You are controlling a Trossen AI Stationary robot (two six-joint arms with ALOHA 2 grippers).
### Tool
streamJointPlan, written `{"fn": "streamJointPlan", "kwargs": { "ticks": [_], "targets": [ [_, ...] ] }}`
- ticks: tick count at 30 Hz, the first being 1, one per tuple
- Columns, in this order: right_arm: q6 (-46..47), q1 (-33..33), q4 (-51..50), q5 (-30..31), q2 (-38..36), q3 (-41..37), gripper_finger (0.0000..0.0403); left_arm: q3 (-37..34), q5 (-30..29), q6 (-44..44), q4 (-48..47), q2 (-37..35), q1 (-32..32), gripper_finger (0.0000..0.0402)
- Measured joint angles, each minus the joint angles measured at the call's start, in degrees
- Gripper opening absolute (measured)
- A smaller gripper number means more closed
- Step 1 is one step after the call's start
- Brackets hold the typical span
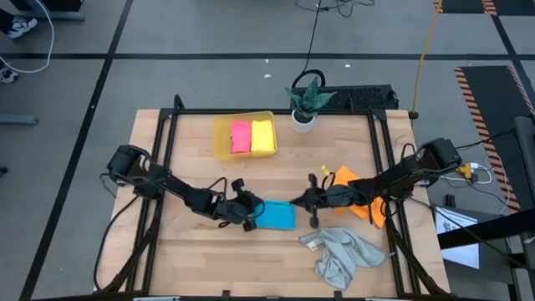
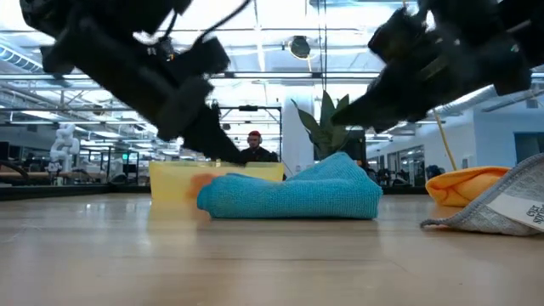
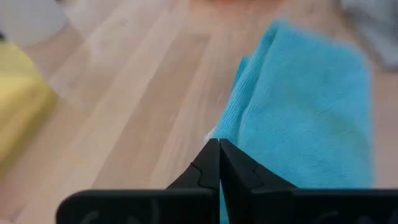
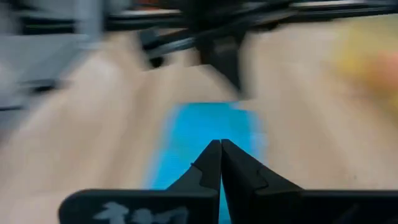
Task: Fold microfiber towels
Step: Fold the blue microfiber cloth
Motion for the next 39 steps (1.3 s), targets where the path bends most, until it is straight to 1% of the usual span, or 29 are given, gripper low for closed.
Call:
{"fn": "streamJointPlan", "kwargs": {
  "ticks": [2,3,4,7,10,12,14,18,21,24,27,30,32,33,35,37,39],
  "targets": [
    [0.8,0.5,0.5,-5.8,0.1,0.0,0.0001,0.1,-0.2,1.3,2.3,-0.4,-0.4,0.0005],
    [1.2,0.7,0.6,-6.8,0.6,0.0,0.0001,0.1,-0.2,2.1,2.9,-0.4,-0.5,0.0007],
    [1.5,0.8,1.0,-6.8,1.3,0.0,0.0001,0.0,0.1,2.8,3.1,-0.3,-0.7,0.001],
    [1.7,0.6,2.3,-6.6,4.1,0.0,0.0001,0.0,4.0,4.4,4.8,0.5,-0.3,0.0013],
    [1.6,-0.2,6.3,-6.5,8.5,0.4,0.0,-0.1,4.6,4.4,3.6,1.4,0.4,0.0007],
    [2.0,-0.9,7.2,-4.6,10.6,0.6,0.0,0.1,4.7,3.8,4.1,2.5,1.1,0.0003],
    [2.8,-1.6,6.5,-1.9,11.6,0.6,0.0,-0.1,4.5,2.9,0.5,2.7,1.8,0.0006],
    [5.6,-2.7,1.1,2.2,11.7,0.6,0.0,-0.4,3.1,-0.2,-1.8,5.4,3.4,0.0015],
    [7.2,-2.9,-1.1,3.8,11.7,0.6,0.0,-0.1,2.5,-0.3,1.3,8.0,4.2,0.0011],
    [7.8,-2.9,-1.3,5.4,11.5,0.6,0.0,-0.1,2.6,-0.1,1.3,8.0,4.2,0.0003],
    [7.2,-2.8,-1.9,6.1,10.4,0.6,0.0,-0.3,3.0,-0.2,-1.1,5.9,3.7,0.0009],
    [7.6,-2.2,-4.6,11.6,7.6,0.6,0.0,-0.3,3.1,-0.4,-3.5,2.8,2.4,0.0015],
    [8.4,-1.8,-6.4,15.5,5.4,0.6,0.0,-0.2,1.5,-1.2,-3.9,0.7,1.5,0.0013],
    [8.5,-1.7,-6.5,16.3,4.4,0.5,0.0,-0.2,0.5,-1.6,-4.5,-0.2,1.1,0.0009],
    [8.5,-1.4,-3.5,14.7,3.5,0.6,0.0,-0.3,-1.2,-1.9,-5.7,-1.7,0.3,0.0004],
    [7.6,-1.2,-0.8,9.9,3.3,0.6,0.0,-0.2,-1.7,-1.9,-3.1,-2.0,0.0,0.0005],
    [7.1,-1.2,3.2,4.7,4.7,0.6,0.0,-0.3,-1.3,-1.0,-1.4,-2.0,-0.3,0.001]
  ]
}}
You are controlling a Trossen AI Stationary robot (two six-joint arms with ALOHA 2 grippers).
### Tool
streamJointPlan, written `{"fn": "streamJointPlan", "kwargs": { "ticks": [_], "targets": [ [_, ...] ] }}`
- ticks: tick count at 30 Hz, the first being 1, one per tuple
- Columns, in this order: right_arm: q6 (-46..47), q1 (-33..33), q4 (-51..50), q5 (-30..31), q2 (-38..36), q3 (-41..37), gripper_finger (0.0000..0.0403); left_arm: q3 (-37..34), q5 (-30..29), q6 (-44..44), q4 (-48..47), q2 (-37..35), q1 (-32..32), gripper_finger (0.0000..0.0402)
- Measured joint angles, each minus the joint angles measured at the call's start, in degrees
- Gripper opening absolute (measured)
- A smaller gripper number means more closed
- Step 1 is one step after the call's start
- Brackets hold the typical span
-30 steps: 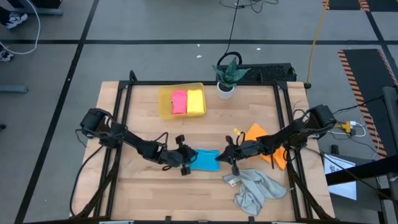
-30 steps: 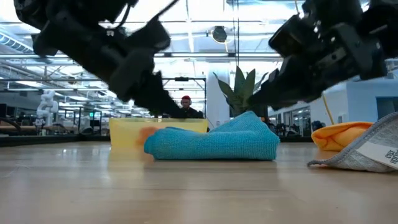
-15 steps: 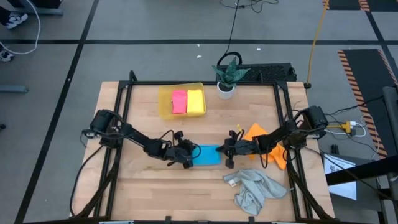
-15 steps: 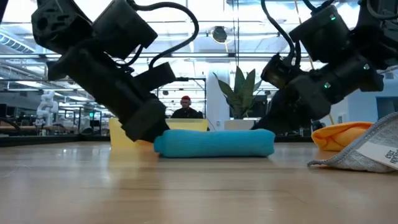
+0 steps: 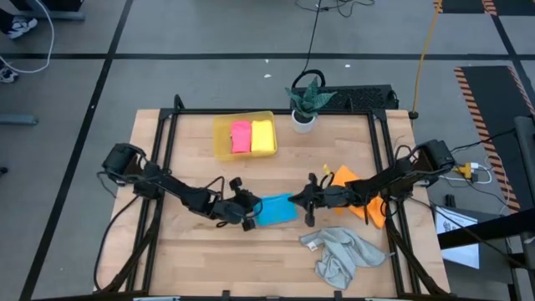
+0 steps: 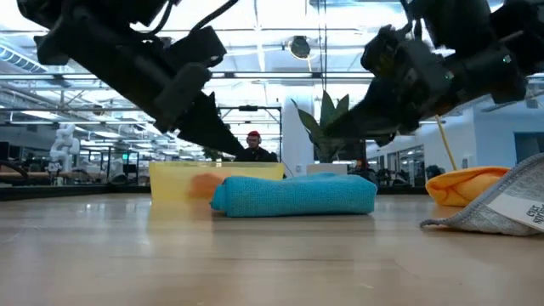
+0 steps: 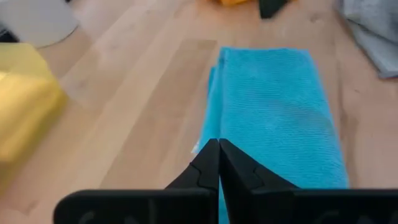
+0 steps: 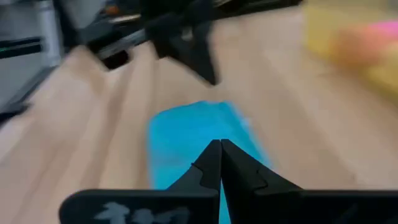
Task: Fold microfiber towels
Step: Fold the blue microfiber cloth
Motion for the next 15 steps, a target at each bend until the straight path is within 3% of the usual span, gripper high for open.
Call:
{"fn": "streamJointPlan", "kwargs": {
  "ticks": [7,15],
  "targets": [
    [0.4,-2.4,5.9,-2.2,8.3,0.3,0.0,0.0,5.4,2.9,6.1,4.6,2.2,0.0003],
    [3.5,-5.1,4.6,-2.2,13.2,0.8,0.0,0.2,8.3,-2.1,-1.6,7.2,4.9,0.001]
  ]
}}
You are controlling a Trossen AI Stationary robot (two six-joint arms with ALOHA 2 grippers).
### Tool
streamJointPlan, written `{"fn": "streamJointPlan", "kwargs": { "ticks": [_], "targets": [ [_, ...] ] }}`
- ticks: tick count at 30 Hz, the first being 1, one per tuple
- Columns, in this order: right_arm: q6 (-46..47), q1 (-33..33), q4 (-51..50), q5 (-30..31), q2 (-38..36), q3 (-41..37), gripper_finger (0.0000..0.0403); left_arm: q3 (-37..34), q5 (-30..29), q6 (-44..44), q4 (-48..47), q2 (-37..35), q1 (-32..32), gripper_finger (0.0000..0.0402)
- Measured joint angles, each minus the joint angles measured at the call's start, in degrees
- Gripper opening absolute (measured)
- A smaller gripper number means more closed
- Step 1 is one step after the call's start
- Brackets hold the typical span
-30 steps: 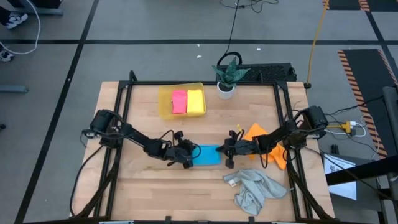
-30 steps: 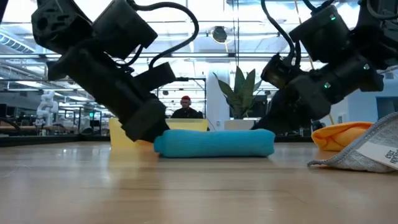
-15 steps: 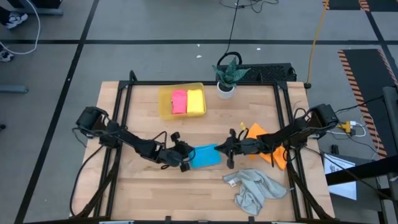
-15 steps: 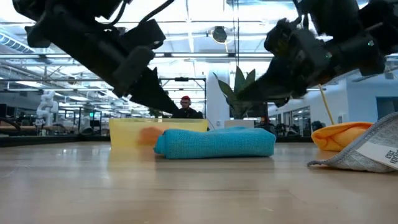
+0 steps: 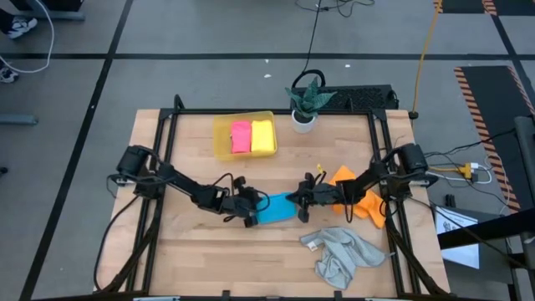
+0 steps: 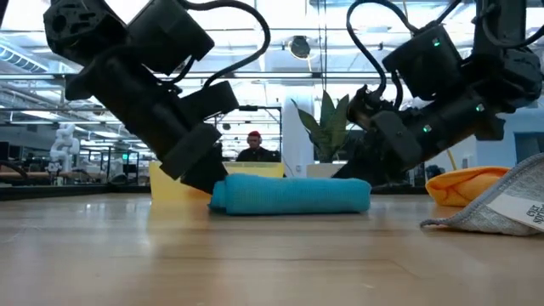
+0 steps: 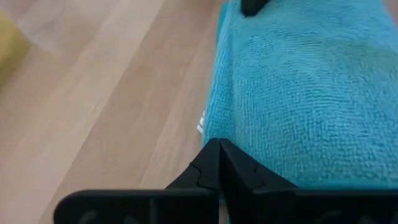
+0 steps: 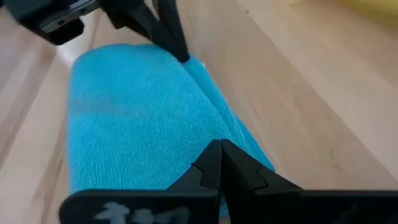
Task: Fold microfiber towels
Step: Fold the blue microfiber cloth
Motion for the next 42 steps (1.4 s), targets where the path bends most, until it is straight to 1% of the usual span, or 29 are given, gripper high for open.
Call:
{"fn": "streamJointPlan", "kwargs": {
  "ticks": [3,7,10,14,17,20,23,26,29,32,36,39,42],
  "targets": [
    [0.7,0.0,-1.0,0.0,-0.2,0.0,0.0,0.0,-0.8,-1.2,-1.8,0.0,-0.2,0.0003],
    [0.9,0.2,-0.9,0.0,-0.6,0.0,0.0,-0.1,-2.4,-0.7,-3.2,-1.7,-1.1,0.0013],
    [-0.1,0.9,-0.4,0.1,-3.0,0.0,0.0,-0.2,-3.8,-0.4,-3.8,-4.0,-1.9,0.0014],
    [-1.8,1.4,0.1,0.3,-7.3,0.0,0.0,-0.1,-5.1,0.2,-3.0,-7.2,-2.8,0.0003],
    [-2.1,1.7,0.5,0.0,-8.0,0.1,0.0,-0.2,-5.5,0.4,-2.7,-8.2,-3.0,0.0009],
    [-2.1,1.7,0.2,-0.2,-6.4,0.8,0.0,-0.2,-5.0,1.2,0.0,-8.3,-2.9,0.0015],
    [-2.1,1.5,-0.2,-0.1,-3.4,1.9,0.0,-0.1,-2.8,2.9,2.3,-7.0,-2.4,0.0009],
    [-2.5,0.9,0.0,-0.1,-0.4,3.5,0.0,-0.2,-2.0,3.0,2.3,-5.1,-1.8,0.0003],
    [-2.7,0.1,-0.1,0.0,1.5,3.8,0.0,-0.2,-0.6,1.9,1.3,-2.4,-1.2,0.0012],
    [-1.7,-0.4,-0.9,0.0,2.5,3.8,0.0,-0.2,-0.7,0.8,1.5,-0.1,-1.2,0.0018],
    [-1.0,-0.6,-0.5,0.0,4.0,3.8,0.0,-0.1,-0.8,0.5,0.9,0.1,-1.2,0.0014],
    [-2.7,-0.6,-0.7,0.0,4.3,3.8,0.0,-0.1,-0.7,0.9,0.5,-0.1,-1.3,0.0004],
    [-5.7,-0.6,-0.7,-0.1,3.7,3.8,0.0,-0.1,-0.8,1.3,0.2,-0.2,-1.5,0.0006]
  ]
}}
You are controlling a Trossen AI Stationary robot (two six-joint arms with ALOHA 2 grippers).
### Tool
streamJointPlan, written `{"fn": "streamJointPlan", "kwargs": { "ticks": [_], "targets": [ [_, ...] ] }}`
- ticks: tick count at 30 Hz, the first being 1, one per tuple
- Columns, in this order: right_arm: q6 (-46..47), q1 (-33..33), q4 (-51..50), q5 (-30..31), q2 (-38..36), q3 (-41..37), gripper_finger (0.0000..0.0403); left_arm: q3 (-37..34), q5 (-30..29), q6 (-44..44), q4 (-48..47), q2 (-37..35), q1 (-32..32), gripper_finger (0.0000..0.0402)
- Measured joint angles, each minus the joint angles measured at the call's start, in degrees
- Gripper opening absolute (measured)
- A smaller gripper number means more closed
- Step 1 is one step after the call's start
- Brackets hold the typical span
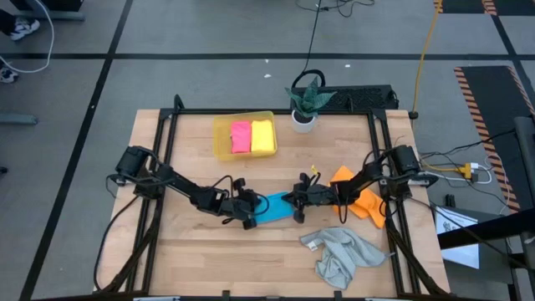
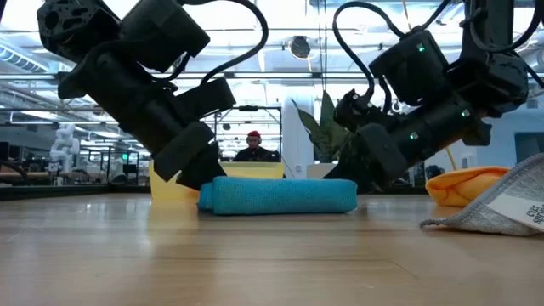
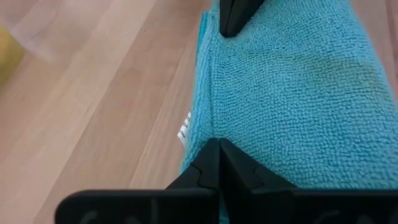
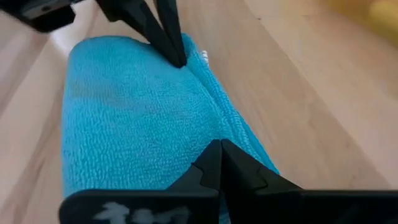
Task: Fold microfiber towels
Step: Fold the blue microfiber cloth, then put the blue microfiber cloth into the yellow bin
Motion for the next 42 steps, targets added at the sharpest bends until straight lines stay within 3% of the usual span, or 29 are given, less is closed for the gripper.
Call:
{"fn": "streamJointPlan", "kwargs": {
  "ticks": [6,9,12,19,22,25,28,36,38,42],
  "targets": [
    [-4.3,0.0,-7.2,0.0,-7.3,-0.2,0.0036,-0.2,-1.1,-0.7,-3.3,-2.9,-0.7,0.0014],
    [-4.0,0.0,-11.8,0.0,-11.9,-0.2,0.0064,-0.2,-7.6,-2.9,-2.8,-6.4,-1.3,0.0004],
    [-3.9,0.5,-13.9,0.5,-14.5,-0.1,0.0084,-0.1,-8.9,-2.5,-1.7,-8.6,-1.6,0.0006],
    [0.3,0.7,-13.4,10.0,-12.0,-0.1,0.0074,-0.1,10.2,3.7,6.5,-6.5,-4.0,0.0013],
    [0.3,0.0,-8.6,10.0,-9.0,-0.1,0.0059,-0.1,11.0,4.8,7.6,-3.9,-5.2,0.0004],
    [-0.1,-0.7,-5.2,6.2,-5.8,0.8,0.0045,-0.1,10.7,4.8,5.3,-2.1,-5.1,0.0008],
    [-1.3,-0.9,-6.4,4.2,-4.1,2.2,0.0033,-0.1,6.6,3.8,1.4,-1.8,-4.3,0.0015],
    [0.6,3.8,-11.3,1.3,-5.6,2.3,0.0002,-0.1,-12.3,-1.8,-12.0,-2.0,-2.1,0.0013],
    [0.6,6.0,-11.4,2.1,-5.5,2.3,0.0001,-0.1,-15.1,-2.4,-13.7,-2.3,-2.0,0.0006],
    [-0.4,9.2,-11.1,9.0,-6.4,2.3,0.0004,-0.1,-15.2,-2.5,-15.1,-4.6,-2.5,0.0008]
  ]
}}
